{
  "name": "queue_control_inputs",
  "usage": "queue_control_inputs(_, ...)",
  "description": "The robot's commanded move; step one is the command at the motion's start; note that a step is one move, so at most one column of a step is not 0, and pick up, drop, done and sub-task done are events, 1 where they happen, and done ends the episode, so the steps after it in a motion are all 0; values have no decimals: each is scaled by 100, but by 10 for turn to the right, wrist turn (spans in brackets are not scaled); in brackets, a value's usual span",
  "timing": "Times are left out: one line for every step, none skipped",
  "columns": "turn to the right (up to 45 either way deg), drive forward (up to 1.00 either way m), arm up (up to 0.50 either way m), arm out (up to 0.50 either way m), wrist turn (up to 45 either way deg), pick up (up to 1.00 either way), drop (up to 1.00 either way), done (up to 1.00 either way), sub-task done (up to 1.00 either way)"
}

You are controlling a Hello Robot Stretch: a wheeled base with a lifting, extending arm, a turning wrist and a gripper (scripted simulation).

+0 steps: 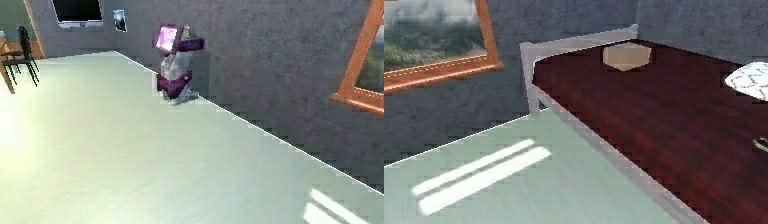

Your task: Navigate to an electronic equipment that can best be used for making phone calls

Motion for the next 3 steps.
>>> queue_control_inputs(0,100,0,0,0,0,0,0,0)
queue_control_inputs(0,100,0,0,0,0,0,0,0)
queue_control_inputs(60,0,0,0,0,0,0,0,0)
